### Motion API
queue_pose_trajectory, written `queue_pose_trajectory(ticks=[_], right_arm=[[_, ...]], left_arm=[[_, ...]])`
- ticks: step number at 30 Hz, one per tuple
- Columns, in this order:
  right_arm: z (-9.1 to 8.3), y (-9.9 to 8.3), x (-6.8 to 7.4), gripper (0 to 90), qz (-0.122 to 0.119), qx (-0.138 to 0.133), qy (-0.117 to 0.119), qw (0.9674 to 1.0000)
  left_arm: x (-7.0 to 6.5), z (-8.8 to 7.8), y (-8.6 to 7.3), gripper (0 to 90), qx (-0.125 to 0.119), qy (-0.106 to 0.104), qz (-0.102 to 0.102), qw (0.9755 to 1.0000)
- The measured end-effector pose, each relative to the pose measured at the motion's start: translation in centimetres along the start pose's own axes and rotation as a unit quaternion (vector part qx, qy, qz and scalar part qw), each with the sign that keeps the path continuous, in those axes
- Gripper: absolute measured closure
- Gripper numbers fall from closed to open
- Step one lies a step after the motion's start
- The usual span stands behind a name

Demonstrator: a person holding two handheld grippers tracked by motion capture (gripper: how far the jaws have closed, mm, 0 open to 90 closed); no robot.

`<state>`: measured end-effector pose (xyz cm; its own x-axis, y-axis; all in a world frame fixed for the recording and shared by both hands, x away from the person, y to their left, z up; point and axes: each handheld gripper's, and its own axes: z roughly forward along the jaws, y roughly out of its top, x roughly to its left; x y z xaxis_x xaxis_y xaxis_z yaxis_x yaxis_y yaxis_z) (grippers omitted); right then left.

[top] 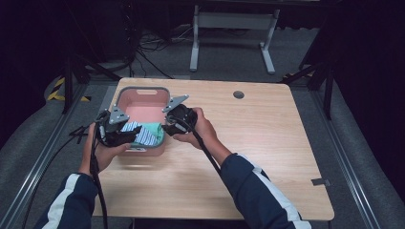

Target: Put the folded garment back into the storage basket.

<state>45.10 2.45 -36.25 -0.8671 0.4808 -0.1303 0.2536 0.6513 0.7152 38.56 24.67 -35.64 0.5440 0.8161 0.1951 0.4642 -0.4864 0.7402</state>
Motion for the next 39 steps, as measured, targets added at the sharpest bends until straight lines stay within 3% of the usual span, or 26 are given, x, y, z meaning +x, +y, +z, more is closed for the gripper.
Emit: queue_pose_trajectory(ticks=[11,21,26,30,39], right_arm=[[-3.8,-2.9,-1.3,39.5,-0.016,0.009,-0.041,0.9990],[-6.5,-6.0,-2.7,37.3,-0.013,0.017,-0.059,0.9980],[-7.7,-7.4,-3.1,35.8,-0.012,0.020,-0.066,0.9976],[-8.4,-8.5,-3.2,35.1,-0.013,0.028,-0.068,0.9972],[-10.0,-11.3,-3.4,34.0,-0.008,0.037,-0.076,0.9964]], left_arm=[[-2.8,-0.2,1.3,35.6,-0.018,-0.022,0.013,0.9995],[-5.7,0.3,2.1,30.1,-0.029,-0.051,0.033,0.9977],[-7.0,0.6,2.4,28.0,-0.030,-0.067,0.053,0.9959],[-8.2,0.9,2.4,26.9,-0.031,-0.080,0.055,0.9948],[-10.1,2.0,1.9,22.7,-0.022,-0.086,0.079,0.9929]])
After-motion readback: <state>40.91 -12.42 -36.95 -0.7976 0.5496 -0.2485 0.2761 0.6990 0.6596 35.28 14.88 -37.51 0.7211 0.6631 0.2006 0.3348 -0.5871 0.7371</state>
